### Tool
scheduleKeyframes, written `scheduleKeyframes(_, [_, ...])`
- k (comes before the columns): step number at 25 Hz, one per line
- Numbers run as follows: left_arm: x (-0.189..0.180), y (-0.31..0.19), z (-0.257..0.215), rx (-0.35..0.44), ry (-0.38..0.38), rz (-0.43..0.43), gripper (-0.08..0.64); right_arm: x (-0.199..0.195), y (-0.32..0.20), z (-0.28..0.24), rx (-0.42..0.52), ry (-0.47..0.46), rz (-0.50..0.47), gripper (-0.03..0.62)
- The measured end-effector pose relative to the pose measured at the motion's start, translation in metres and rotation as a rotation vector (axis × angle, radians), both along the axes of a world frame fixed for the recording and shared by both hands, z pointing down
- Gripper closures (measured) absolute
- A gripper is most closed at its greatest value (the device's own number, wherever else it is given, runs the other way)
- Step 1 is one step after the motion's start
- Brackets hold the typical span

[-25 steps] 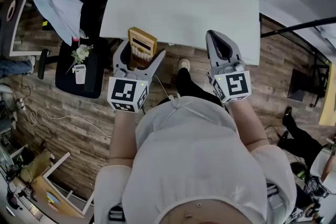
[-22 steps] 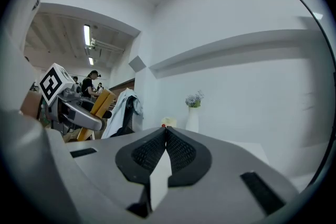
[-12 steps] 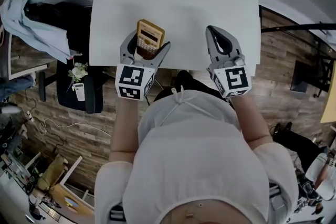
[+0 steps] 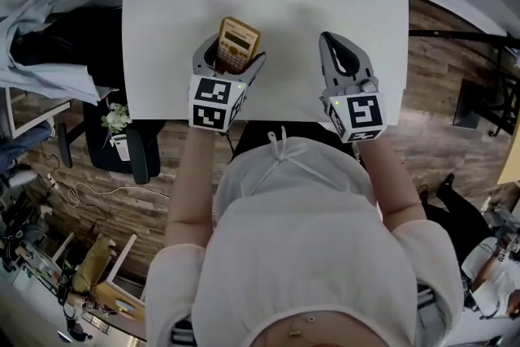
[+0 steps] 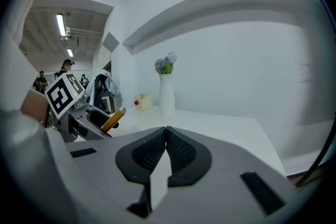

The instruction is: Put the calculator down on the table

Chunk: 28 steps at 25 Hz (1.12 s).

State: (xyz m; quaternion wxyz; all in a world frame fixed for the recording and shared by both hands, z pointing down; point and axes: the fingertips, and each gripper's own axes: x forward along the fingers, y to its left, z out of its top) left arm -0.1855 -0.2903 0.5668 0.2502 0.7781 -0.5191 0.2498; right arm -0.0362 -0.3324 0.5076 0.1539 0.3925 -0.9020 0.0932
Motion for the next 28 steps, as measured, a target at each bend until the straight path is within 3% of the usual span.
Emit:
scheduleKeyframes(7, [-0.003, -0.015, 0.048, -0.107, -0.083, 0.053, 0.152, -0.004, -0.013, 0.024, -0.059, 0.017, 0.005, 0.588])
scheduleKeyframes(16, [-0.002, -0.031, 0.067, -0.200, -0.140, 0.084, 0.152, -0.005, -0.026, 0.034, -0.082, 0.022, 0.012, 0.588])
scheduleKeyframes(28, [-0.006, -0.034, 0.073, -0.187, -0.134, 0.066, 0.153, -0.003, -0.044, 0.026, -0.063, 0.014, 0.045, 0.588])
